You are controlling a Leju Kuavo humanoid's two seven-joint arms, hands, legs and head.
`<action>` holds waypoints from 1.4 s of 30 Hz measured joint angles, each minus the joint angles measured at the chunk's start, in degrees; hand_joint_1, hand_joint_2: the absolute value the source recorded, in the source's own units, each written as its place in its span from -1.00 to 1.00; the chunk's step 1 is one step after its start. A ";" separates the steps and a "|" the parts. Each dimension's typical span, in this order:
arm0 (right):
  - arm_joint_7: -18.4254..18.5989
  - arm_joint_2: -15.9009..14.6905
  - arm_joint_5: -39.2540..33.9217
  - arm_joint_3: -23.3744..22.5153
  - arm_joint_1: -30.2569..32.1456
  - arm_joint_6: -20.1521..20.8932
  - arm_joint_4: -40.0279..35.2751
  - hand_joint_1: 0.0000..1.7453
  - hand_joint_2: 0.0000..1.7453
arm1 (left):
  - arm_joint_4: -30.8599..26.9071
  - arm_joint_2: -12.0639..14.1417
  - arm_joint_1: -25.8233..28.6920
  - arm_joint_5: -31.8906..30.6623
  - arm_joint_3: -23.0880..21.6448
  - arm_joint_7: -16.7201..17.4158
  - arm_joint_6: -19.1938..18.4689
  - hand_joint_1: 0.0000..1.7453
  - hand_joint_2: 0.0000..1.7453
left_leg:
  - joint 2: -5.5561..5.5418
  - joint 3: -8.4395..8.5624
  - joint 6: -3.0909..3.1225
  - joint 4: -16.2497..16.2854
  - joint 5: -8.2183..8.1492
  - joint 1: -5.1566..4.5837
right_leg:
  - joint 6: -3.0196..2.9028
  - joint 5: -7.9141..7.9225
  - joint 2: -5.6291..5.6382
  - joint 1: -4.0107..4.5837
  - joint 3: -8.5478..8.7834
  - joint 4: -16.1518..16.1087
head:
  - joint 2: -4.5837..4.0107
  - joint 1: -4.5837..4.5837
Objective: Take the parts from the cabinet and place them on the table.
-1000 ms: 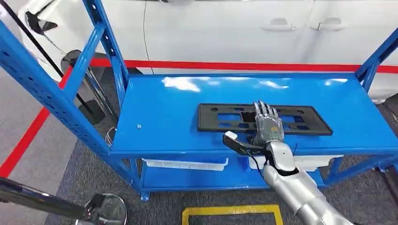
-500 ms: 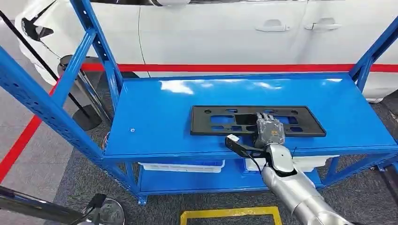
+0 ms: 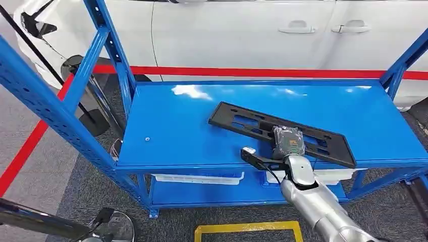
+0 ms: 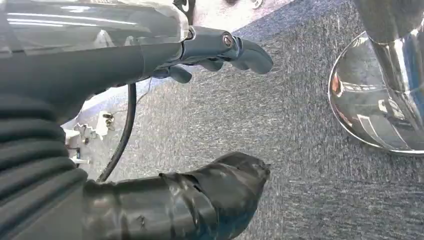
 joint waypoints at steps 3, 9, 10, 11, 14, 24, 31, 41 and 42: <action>-0.02 0.00 0.09 0.00 0.02 -0.07 -0.02 1.00 1.00 | 0.00 0.00 0.00 0.07 0.00 -0.09 -0.02 -1.00 1.00 | 0.00 0.01 0.00 -0.01 0.00 0.01 | 0.08 -0.02 0.00 0.02 -0.02 0.00 | 0.00 0.00; -0.24 -0.02 0.15 0.00 0.17 -0.48 -0.07 1.00 1.00 | -0.02 0.00 0.01 0.63 0.00 -0.88 -0.04 -1.00 1.00 | 0.04 0.09 -0.01 -0.08 0.01 0.06 | 0.08 -0.03 0.01 0.23 -0.03 0.01 | 0.00 0.00; -0.39 -0.04 0.04 0.00 0.32 -0.72 -0.11 1.00 1.00 | 0.00 0.00 0.01 0.92 0.00 -1.09 -0.04 -1.00 1.00 | 0.04 0.10 -0.02 -0.09 0.01 0.08 | 0.07 -0.03 0.01 0.25 -0.03 0.01 | 0.00 0.00; -1.00 -0.17 -0.21 -0.02 0.59 -1.13 -0.63 1.00 1.00 | 0.00 0.00 0.02 1.35 0.00 -1.14 -0.02 -1.00 1.00 | 0.05 0.11 -0.02 -0.12 0.01 0.09 | 0.07 -0.03 0.02 0.27 -0.03 0.01 | 0.00 0.00; -2.66 -0.81 -1.35 -0.02 1.19 -2.08 -2.14 1.00 1.00 | 0.00 0.00 0.11 2.23 0.04 -0.74 -0.11 -1.00 1.00 | 0.06 0.15 -0.03 -0.20 0.02 0.09 | 0.07 -0.03 0.04 0.27 -0.04 0.02 | 0.00 0.00; -6.45 -7.73 -10.64 -3.87 1.41 4.94 -25.64 1.00 1.00 | -0.02 0.11 1.41 3.56 0.37 1.18 1.01 -1.00 1.00 | 0.15 0.03 -0.01 -0.11 0.00 0.00 | 0.14 0.01 0.13 -0.05 -0.20 0.02 | 0.00 -0.02; -6.34 -11.72 -10.73 -6.05 -0.05 6.56 -39.65 1.00 1.00 | -0.02 0.39 2.31 4.02 0.77 1.01 1.40 -1.00 1.00 | 0.05 -0.09 0.52 0.06 -0.21 -0.40 | 0.63 -0.02 0.04 -0.45 -0.19 -0.07 | 0.00 -0.04; -6.43 -17.51 -11.28 -7.13 -0.17 8.20 -47.98 1.00 1.00 | 0.00 0.44 2.54 3.56 0.79 0.44 1.38 -1.00 1.00 | 0.58 0.12 1.66 -1.29 1.42 0.65 | 2.84 -6.03 -0.05 -1.79 -4.03 12.93 | 0.00 0.15; -6.43 -17.90 -11.34 -7.13 -0.28 8.28 -48.35 1.00 1.00 | 0.00 0.42 2.54 3.54 0.79 0.44 1.38 -1.00 1.00 | 0.54 -0.02 1.47 -1.08 1.40 0.85 | 3.02 -3.67 -0.13 -2.04 -1.25 7.89 | 0.00 0.15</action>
